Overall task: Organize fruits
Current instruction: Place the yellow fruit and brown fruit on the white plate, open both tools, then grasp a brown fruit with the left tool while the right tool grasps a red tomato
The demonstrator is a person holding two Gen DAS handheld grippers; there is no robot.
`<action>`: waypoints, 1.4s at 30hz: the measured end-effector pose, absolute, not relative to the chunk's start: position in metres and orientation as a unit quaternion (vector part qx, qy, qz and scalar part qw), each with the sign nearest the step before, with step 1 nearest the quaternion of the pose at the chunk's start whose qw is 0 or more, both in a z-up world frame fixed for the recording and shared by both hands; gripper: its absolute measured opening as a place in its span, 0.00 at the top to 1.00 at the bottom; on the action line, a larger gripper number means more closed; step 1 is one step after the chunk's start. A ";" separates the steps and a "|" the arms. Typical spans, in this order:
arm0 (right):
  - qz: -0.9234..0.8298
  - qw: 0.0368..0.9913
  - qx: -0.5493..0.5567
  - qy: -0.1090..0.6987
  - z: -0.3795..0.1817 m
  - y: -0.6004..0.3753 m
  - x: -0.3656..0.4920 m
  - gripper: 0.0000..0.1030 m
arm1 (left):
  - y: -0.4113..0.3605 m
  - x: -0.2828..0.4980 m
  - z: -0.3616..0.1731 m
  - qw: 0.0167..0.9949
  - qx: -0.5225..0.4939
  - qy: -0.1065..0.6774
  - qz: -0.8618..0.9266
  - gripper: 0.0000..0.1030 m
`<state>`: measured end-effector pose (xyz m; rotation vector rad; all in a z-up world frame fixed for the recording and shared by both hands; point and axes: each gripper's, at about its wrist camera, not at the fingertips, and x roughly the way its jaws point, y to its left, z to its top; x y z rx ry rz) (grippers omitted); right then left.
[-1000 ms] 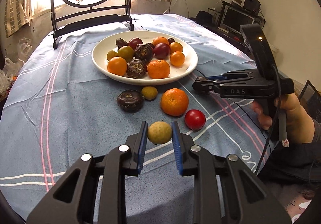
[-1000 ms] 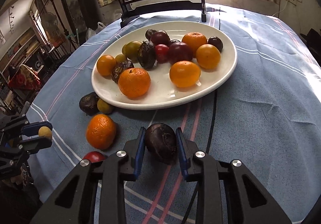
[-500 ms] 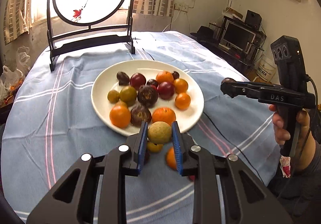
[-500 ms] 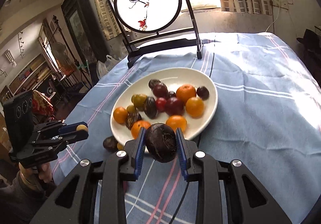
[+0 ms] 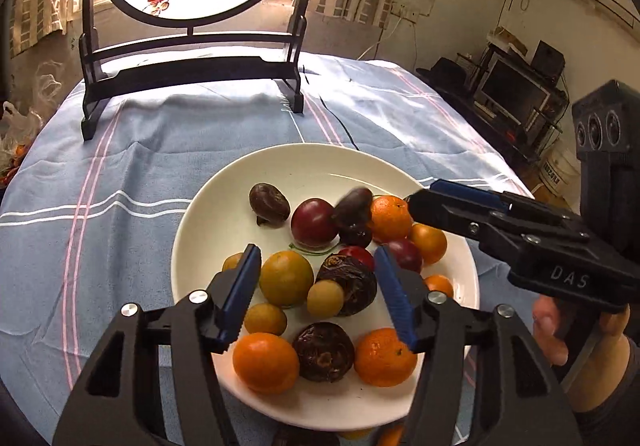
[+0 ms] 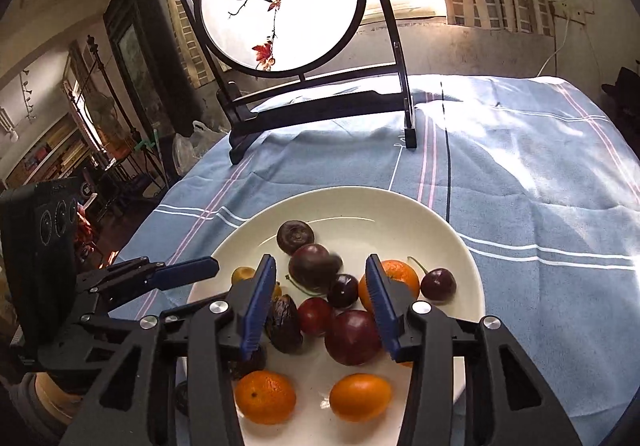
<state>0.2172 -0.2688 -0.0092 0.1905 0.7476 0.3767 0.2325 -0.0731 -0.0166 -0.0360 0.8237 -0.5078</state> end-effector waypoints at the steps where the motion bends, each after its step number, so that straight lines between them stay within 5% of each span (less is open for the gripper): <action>1: 0.182 0.912 0.086 0.358 -0.007 -0.270 0.206 0.55 | -0.069 0.226 -0.014 0.886 -0.018 0.392 -0.247 0.41; 13: 0.268 0.869 -0.003 0.417 -0.047 -0.237 0.052 0.52 | -0.028 0.100 -0.037 0.880 0.067 0.393 -0.257 0.33; 24: 0.248 0.855 -0.033 0.455 -0.072 -0.196 0.060 0.52 | -0.032 0.081 -0.055 0.876 0.084 0.407 -0.246 0.32; 26: 0.243 0.853 -0.035 0.460 -0.077 -0.195 0.061 0.70 | -0.035 0.086 -0.056 0.876 0.086 0.409 -0.242 0.32; 36: 0.254 0.875 0.069 0.407 -0.065 -0.258 0.050 0.72 | -0.064 0.121 -0.065 0.865 0.132 0.423 -0.236 0.32; 39: 0.258 0.876 0.068 0.403 -0.064 -0.259 0.047 0.71 | -0.070 0.134 -0.071 0.859 0.133 0.434 -0.235 0.33; 42: 0.262 0.877 0.060 0.399 -0.062 -0.258 0.046 0.71 | -0.070 0.141 -0.079 0.850 0.124 0.453 -0.237 0.49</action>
